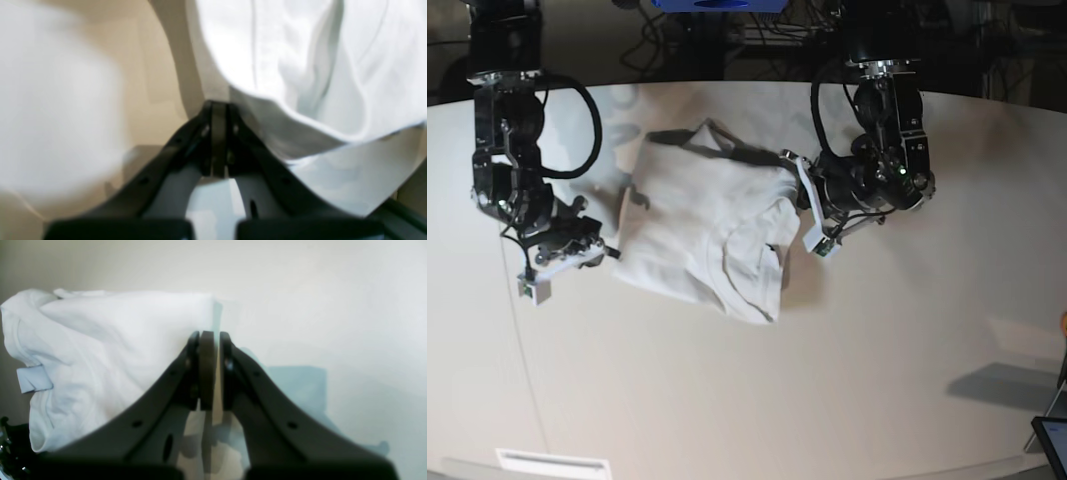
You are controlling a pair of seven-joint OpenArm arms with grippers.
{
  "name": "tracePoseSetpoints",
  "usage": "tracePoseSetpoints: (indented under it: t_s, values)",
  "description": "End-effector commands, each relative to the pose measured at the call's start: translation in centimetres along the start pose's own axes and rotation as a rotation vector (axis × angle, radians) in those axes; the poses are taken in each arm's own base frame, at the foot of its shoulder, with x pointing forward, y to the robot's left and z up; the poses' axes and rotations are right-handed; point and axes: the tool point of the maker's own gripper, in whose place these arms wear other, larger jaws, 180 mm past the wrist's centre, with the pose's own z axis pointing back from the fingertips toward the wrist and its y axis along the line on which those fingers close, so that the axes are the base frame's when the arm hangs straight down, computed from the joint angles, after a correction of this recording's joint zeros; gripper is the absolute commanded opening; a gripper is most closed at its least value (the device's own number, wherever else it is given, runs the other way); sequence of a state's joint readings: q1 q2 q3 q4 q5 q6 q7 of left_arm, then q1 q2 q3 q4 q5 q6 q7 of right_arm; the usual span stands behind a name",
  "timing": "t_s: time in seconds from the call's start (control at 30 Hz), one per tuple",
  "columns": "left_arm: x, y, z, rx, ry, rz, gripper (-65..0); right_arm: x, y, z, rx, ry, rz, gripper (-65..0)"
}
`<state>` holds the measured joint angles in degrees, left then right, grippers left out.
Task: Fold the T-shirt properly
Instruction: 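Grasp the shirt's side edge with the left gripper while the right holds, then fold the shirt's side edge inward with the left gripper and release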
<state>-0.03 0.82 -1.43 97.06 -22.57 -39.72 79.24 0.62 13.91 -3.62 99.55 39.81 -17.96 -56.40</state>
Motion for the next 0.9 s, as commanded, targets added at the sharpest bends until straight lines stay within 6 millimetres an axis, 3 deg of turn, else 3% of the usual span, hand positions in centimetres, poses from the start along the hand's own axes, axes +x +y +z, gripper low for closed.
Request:
tracePoseSetpoints:
  t_s: [0.0, 0.13, 0.4, 0.57, 0.73, 0.87]
  values:
    - [1.2, 0.4, 0.4, 0.013, -0.022, -0.020, -65.0, 1.5, 0.5, 0.5, 0.014, -0.047, 0.016, -62.0]
    - [2.6, 1.2, -0.3, -0.002, -0.029, -0.011, -65.0, 1.2, -0.2, 0.5, -0.003, -0.043, 0.017, -62.0]
    - [6.2, 2.5, -2.1, -0.048, -0.087, 0.022, -65.0, 3.1, -3.3, 0.2, -0.073, -0.058, -0.017, -62.0]
    - [9.2, 2.0, -4.0, -0.113, -0.131, 0.055, -65.0, 3.4, -5.6, -0.4, -0.126, -0.037, -0.028, -62.0]
    - [12.8, 1.0, -5.2, -0.180, -0.197, 0.084, -65.0, 5.1, -7.7, -0.4, -0.175, -0.085, -0.012, -62.0]
    - [15.6, -1.0, -6.3, -0.236, -0.231, 0.048, -65.0, 4.3, -10.3, -1.2, -0.234, -0.037, -0.038, -62.0]
